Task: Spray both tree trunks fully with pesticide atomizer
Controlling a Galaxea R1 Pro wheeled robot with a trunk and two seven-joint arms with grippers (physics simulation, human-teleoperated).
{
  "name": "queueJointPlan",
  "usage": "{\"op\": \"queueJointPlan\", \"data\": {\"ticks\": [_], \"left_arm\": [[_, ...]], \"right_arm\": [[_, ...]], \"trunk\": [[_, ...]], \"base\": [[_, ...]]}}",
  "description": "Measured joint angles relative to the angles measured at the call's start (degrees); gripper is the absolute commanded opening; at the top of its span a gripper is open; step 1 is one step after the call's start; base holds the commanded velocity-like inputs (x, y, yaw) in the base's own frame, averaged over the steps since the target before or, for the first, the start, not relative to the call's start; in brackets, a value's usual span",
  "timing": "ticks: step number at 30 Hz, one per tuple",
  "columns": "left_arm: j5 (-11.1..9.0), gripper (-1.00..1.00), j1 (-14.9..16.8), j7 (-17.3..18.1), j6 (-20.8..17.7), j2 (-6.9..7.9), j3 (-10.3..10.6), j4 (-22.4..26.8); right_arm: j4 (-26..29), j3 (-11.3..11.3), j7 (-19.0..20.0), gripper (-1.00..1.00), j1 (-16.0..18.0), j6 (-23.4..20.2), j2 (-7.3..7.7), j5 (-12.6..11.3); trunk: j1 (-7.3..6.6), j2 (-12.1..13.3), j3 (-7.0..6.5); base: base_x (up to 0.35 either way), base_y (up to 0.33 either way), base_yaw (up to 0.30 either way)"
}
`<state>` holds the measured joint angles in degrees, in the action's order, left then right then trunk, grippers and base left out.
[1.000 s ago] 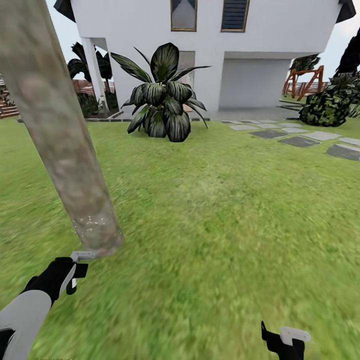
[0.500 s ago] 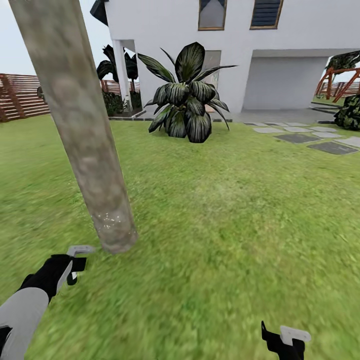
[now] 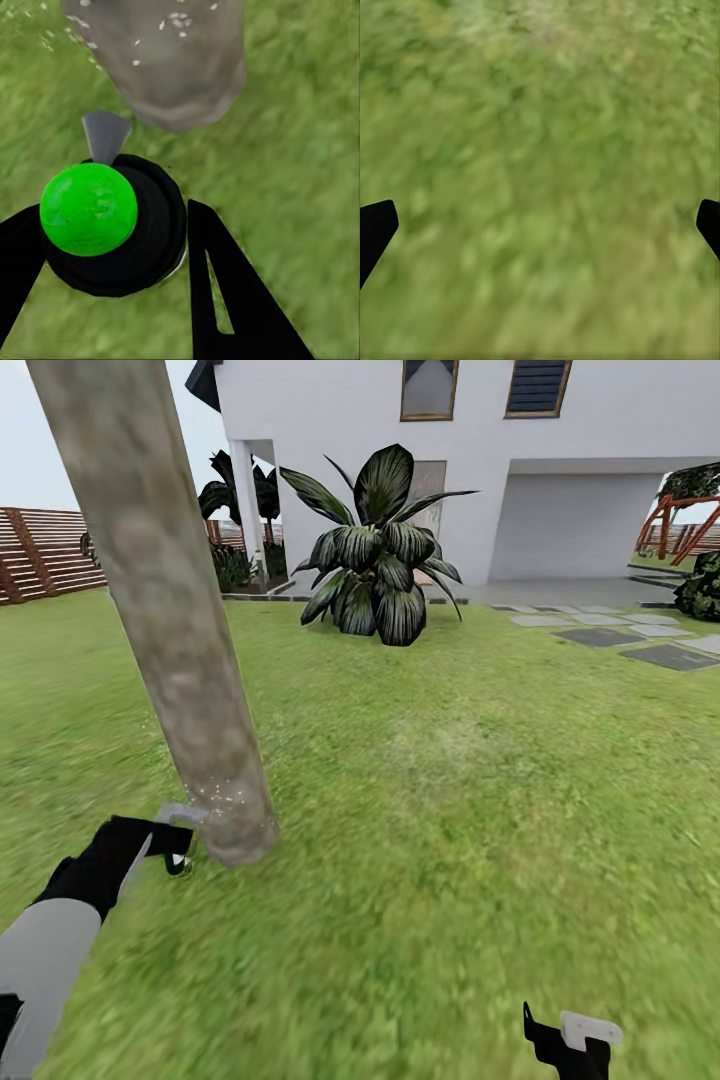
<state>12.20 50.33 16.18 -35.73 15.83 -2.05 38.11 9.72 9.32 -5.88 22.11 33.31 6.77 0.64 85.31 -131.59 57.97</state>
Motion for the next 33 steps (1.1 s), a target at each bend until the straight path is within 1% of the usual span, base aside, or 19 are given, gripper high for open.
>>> {"op": "queueJointPlan", "data": {"ticks": [1,2,3,4,5,6,7,8,9,11,12,13,14,17,18,19,25,28,33], "left_arm": [[-0.1,-1.0,0.2,0.3,-0.1,0.95,0.0,0.0],[0.0,-1.0,0.8,0.7,-0.1,2.49,0.0,0.0],[-0.2,-1.0,1.1,1.4,-0.2,3.24,0.0,0.0],[-0.3,-1.0,1.3,2.3,-0.3,3.6,0.1,0.1],[-0.1,-1.0,1.4,3.0,-0.3,3.68,0.2,0.1],[0.6,-1.0,1.5,4.1,-0.4,3.54,0.6,0.2],[2.1,-1.0,1.6,5.7,-0.7,3.12,2.2,0.4],[2.9,-1.0,1.7,7.0,-1.4,2.61,3.4,0.9],[3.4,-1.0,2.1,8.0,-2.1,2.37,3.9,1.2],[4.1,-1.0,3.6,11.1,-4.2,2.41,4.6,1.7],[4.3,-1.0,4.7,12.9,-4.8,2.73,4.8,1.8],[4.8,-1.0,5.2,13.5,-5.0,3.37,4.8,1.8],[5.0,-1.0,5.5,13.9,-5.1,4.37,4.8,1.6],[5.2,-1.0,5.7,14.3,-5.1,8.31,4.8,1.3],[4.9,-1.0,5.6,14.4,-5.1,9.03,4.9,1.3],[4.7,-1.0,5.4,14.4,-5.1,9.34,4.9,1.3],[4.4,-1.0,4.6,14.2,-4.4,9.15,5.1,1.5],[4.5,-1.0,5.3,14.3,-5.1,9.07,5.1,1.9],[4.6,-1.0,5.3,14.3,-5.4,9.17,5.1,1.9]], "right_arm": [[0.0,0.0,0.0,1.0,0.0,0.0,0.0,0.0],[0.0,0.0,0.0,1.0,0.0,0.0,0.0,0.0],[0.0,0.0,0.0,1.0,0.0,0.0,0.0,0.0],[0.0,0.0,0.0,1.0,0.0,0.0,0.0,0.0],[0.0,0.0,0.0,1.0,0.0,0.0,0.0,0.0],[0.0,0.0,0.0,1.0,0.0,0.0,0.0,0.0],[0.0,0.0,0.0,1.0,0.0,0.0,0.0,0.0],[0.0,0.0,0.0,1.0,0.0,0.0,0.0,0.0],[0.0,0.0,0.0,1.0,0.0,0.0,0.01,0.0],[0.0,0.0,0.0,1.0,0.0,0.0,0.0,0.0],[0.0,0.0,0.0,1.0,0.0,0.0,0.01,0.0],[0.0,0.0,0.0,1.0,0.0,0.0,0.01,0.0],[0.0,0.0,0.0,1.0,0.0,0.0,0.0,0.0],[0.0,0.0,0.0,1.0,0.0,0.0,0.0,0.0],[0.0,0.0,0.0,1.0,0.0,0.0,0.0,0.0],[0.0,0.0,0.0,1.0,0.0,0.0,0.0,0.0],[0.0,0.0,0.0,1.0,0.0,0.0,0.02,0.0],[0.0,0.0,0.0,1.0,0.0,0.0,0.01,0.0],[0.0,0.0,0.0,1.0,0.0,0.0,0.02,0.0]], "trunk": [[0.0,0.0,0.0],[0.0,0.0,0.0],[0.0,0.0,0.0],[0.0,0.0,0.0],[0.0,0.0,0.0],[0.0,0.0,0.0],[0.0,0.0,0.0],[0.0,0.0,0.0],[0.0,0.0,0.0],[0.0,0.0,0.0],[0.0,0.0,-0.01],[0.0,0.0,0.0],[0.0,0.0,0.0],[0.0,0.0,0.0],[0.0,0.0,0.0],[0.0,0.0,0.0],[0.0,0.0,0.0],[0.0,0.0,0.0],[-0.03,0.0,0.0]], "base": [[0.0,0.0,0.0],[0.0,0.0,0.0],[0.0,0.0,0.0],[0.0,0.0,0.0],[0.0,0.0,0.0],[0.0,0.0,0.0],[0.0,0.0,0.0],[0.0,0.0,0.0],[0.0,0.0,0.0],[0.0,0.0,0.0],[0.0,0.0,0.0],[0.0,0.0,0.0],[0.0,0.0,0.0],[0.0,0.0,0.0],[0.0,0.0,0.0],[0.0,0.0,0.0],[0.0,0.0,0.0],[0.033,0.0,0.0],[0.256,0.05,0.0]]}}
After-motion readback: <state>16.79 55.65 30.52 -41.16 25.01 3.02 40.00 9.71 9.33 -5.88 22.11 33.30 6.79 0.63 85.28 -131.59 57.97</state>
